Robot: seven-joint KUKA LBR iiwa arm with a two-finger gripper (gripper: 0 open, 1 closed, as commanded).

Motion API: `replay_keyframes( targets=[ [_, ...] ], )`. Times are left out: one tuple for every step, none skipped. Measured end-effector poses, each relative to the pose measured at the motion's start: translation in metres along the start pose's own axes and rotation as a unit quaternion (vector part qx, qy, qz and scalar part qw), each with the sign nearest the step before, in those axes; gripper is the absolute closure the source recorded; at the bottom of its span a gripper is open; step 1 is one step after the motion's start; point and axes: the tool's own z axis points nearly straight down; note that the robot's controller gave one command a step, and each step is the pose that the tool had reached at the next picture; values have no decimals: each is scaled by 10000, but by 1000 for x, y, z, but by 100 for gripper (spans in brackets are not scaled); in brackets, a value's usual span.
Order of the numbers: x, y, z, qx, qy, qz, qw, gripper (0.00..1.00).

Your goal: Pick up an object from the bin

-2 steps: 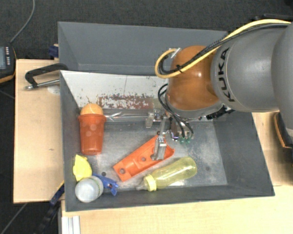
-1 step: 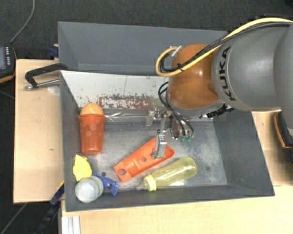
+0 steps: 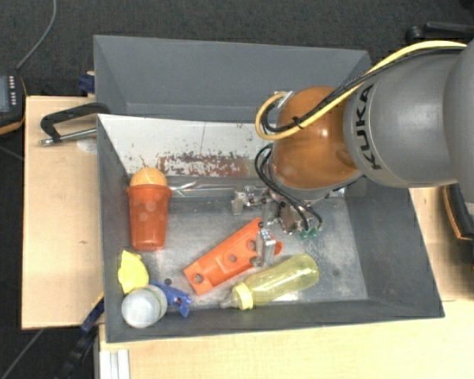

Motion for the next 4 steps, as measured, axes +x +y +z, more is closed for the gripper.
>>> replay_keyframes(
  targets=[
    [18, -11, 40, -3, 7, -955, 9954, 100],
    [18, -11, 40, -4, 7, -955, 9954, 100],
    [13, -4, 40, -5, -9, -998, 9950, 100],
    [10, 7, 40, -10, -17, -1120, 9937, 100]
  ],
)
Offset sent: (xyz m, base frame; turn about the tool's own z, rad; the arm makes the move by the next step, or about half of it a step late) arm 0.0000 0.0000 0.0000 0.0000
